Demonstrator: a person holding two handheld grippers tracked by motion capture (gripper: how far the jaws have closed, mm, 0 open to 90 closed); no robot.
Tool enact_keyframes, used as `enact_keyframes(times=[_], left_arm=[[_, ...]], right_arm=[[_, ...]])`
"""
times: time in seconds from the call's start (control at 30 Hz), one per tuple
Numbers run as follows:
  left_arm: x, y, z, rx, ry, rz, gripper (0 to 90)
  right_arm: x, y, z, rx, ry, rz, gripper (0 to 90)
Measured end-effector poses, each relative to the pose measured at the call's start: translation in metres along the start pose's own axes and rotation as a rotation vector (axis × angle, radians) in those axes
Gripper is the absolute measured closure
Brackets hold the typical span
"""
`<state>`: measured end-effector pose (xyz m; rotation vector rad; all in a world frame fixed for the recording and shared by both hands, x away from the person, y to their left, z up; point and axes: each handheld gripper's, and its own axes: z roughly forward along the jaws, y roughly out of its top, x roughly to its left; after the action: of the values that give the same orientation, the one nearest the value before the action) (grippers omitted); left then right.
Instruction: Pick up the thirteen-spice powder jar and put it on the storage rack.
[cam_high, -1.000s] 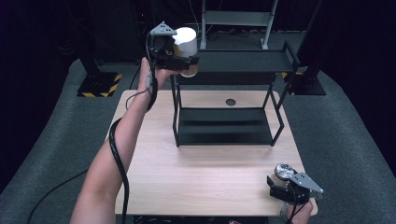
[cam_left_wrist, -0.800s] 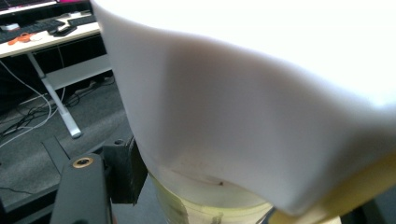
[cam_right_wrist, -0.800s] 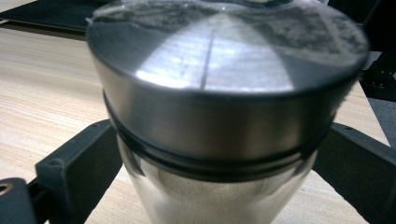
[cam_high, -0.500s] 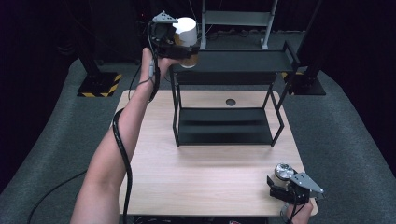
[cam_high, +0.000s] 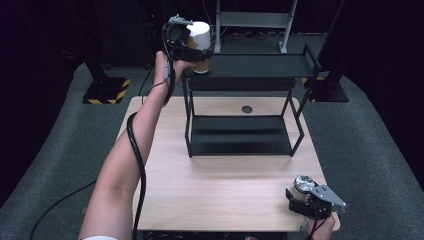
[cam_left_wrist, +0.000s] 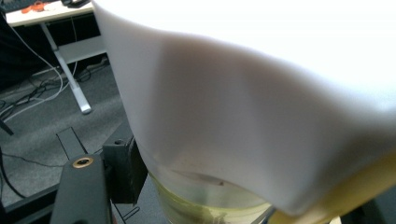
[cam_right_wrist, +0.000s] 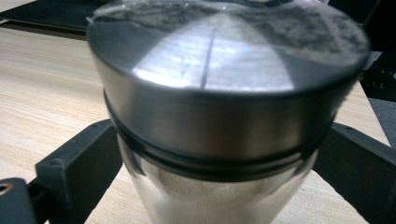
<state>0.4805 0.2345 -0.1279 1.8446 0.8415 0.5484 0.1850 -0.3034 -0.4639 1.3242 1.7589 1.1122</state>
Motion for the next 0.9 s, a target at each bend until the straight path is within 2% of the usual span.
enact_keyframes(times=[0.23, 0.37, 0.43, 0.57, 0.9], left_arm=[[0.0034, 0.0016, 0.0057, 0.023, 0.002, -0.013, 30.2], [0.0067, 0.0, 0.006, 0.017, -0.004, -0.023, 30.2], [0.0069, -0.0019, 0.0063, 0.009, -0.004, -0.022, 30.2], [-0.0005, -0.0008, 0.0078, 0.013, 0.015, 0.008, 30.2], [0.0021, -0.0036, 0.0078, 0.002, 0.007, 0.005, 30.1]], right_arm=[[-0.0002, 0.0, 0.0, 0.0, 0.001, 0.0, 1.3], [-0.0002, 0.0005, 0.0002, 0.003, 0.002, -0.002, 1.3], [0.0002, 0.0005, 0.0002, 0.003, 0.0, -0.002, 1.3], [0.0003, 0.0011, 0.0004, 0.006, 0.0, -0.003, 1.3], [0.0003, 0.0014, 0.0006, 0.008, 0.0, -0.003, 1.3]])
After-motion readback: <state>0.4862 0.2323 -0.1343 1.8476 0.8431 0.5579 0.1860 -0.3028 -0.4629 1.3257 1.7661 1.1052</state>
